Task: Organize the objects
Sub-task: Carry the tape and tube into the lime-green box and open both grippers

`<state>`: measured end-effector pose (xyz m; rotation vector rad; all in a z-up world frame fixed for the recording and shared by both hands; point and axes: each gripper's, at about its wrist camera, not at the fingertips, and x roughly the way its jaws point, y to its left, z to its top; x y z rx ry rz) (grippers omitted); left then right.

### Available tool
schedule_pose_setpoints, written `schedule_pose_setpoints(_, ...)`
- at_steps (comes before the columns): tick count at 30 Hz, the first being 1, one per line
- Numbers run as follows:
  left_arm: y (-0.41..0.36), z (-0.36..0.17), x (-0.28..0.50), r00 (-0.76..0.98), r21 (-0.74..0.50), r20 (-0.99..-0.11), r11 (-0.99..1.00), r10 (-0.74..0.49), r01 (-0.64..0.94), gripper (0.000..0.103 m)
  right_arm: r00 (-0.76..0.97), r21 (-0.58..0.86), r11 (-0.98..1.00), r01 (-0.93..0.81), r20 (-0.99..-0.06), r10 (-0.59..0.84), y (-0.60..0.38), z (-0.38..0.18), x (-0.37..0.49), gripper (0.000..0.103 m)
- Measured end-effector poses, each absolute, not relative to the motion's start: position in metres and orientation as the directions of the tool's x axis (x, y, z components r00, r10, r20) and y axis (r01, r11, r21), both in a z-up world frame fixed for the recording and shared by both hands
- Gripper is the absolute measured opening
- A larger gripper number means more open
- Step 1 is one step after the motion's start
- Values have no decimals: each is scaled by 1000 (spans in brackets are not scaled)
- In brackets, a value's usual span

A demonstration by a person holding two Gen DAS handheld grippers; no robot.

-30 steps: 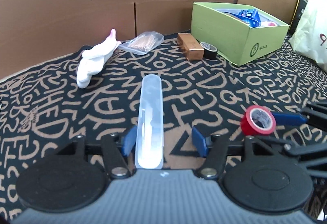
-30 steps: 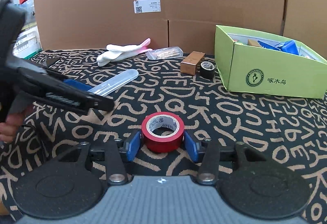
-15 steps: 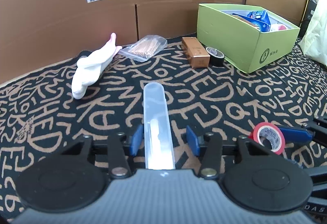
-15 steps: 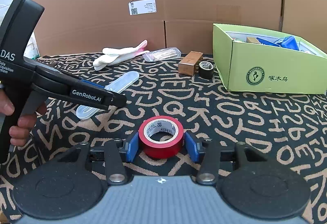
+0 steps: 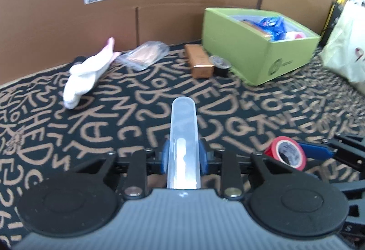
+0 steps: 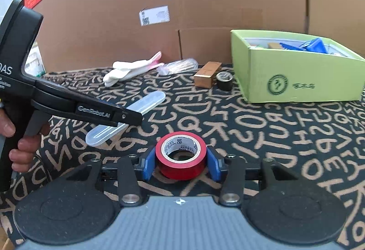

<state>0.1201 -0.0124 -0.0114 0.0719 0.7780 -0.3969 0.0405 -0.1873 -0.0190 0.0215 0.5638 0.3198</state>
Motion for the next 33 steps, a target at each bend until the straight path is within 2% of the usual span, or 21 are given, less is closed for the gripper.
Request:
schedule_pose_setpoints(6, -35, 28, 114, 654, -132, -618, 878, -436, 460, 27, 845, 103, 966, -238, -468, 258, -225, 10, 35, 51)
schedule_pose_setpoints(14, -101, 84, 132, 683, -111, -521, 834, -512, 541, 27, 913, 66, 988, -138, -378, 152, -278, 51, 51, 51)
schedule_pose_setpoints(22, -158, 100, 191, 691, -133, -533, 855, -488, 501, 27, 946, 65, 997, -29, -322, 49, -321, 75, 100, 51)
schedule_pose_setpoints(33, -192, 71, 257, 695, -118, -579, 887, -427, 447, 27, 953, 45, 998, 43, -302, -27, -340, 68, 169, 51)
